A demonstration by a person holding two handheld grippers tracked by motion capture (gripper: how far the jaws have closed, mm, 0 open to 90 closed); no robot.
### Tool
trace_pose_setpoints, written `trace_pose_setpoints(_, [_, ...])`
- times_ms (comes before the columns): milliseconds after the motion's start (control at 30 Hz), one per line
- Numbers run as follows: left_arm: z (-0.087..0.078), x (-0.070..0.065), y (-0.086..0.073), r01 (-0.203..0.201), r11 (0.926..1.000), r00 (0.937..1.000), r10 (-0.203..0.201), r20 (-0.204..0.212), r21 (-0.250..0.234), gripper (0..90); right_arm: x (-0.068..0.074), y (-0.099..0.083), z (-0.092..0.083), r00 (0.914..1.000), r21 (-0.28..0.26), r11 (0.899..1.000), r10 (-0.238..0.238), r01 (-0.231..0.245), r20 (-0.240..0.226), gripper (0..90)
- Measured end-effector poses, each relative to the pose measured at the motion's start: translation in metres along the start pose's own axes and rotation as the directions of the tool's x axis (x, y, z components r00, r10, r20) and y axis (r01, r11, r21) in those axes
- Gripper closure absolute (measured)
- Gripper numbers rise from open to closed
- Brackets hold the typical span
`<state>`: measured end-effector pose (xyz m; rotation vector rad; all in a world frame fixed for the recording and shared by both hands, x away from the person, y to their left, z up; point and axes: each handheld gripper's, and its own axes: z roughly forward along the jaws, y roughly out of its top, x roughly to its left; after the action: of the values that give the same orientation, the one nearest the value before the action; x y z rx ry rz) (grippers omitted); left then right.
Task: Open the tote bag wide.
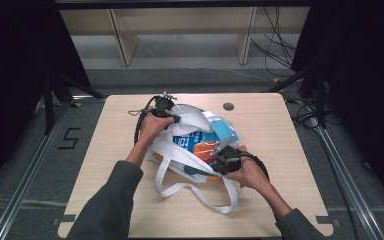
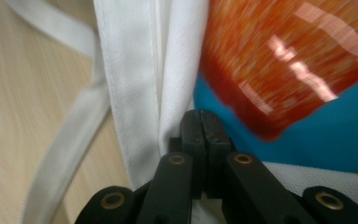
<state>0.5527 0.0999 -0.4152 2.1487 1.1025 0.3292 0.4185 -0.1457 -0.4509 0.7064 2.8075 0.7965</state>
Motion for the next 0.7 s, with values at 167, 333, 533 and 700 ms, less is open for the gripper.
trace_pose_setpoints(167, [-0.032, -0.006, -0.005, -0.039, 0.9965, 0.9974, 0.043, 0.057, -0.074, 87.3, -0.01, 0.016, -0.046, 0.9964, -0.231, 0.973, 0.01, 0.009, 0.084, 89.8])
trace_pose_setpoints(333, [-0.065, 0.007, -0.006, -0.022, 0.9856, 0.9982, 0.031, 0.051, -0.167, 86.6, -0.038, 0.04, -0.078, 0.9778, -0.36, 0.932, 0.041, 0.037, 0.205, 90.0])
trace_pose_setpoints(533, [-0.061, 0.047, -0.027, 0.024, 0.9937, 0.9992, -0.027, -0.029, -0.11, 87.9, -0.094, 0.04, -0.049, 0.9533, -0.286, 0.955, 0.154, -0.077, 0.259, 90.0])
trace_pose_setpoints(700, [-0.038, 0.057, -0.042, 0.061, 0.9908, 0.998, -0.062, -0.011, -0.121, 89.2, -0.12, 0.021, -0.002, 0.9378, -0.21, 0.96, 0.238, -0.187, 0.253, 90.0])
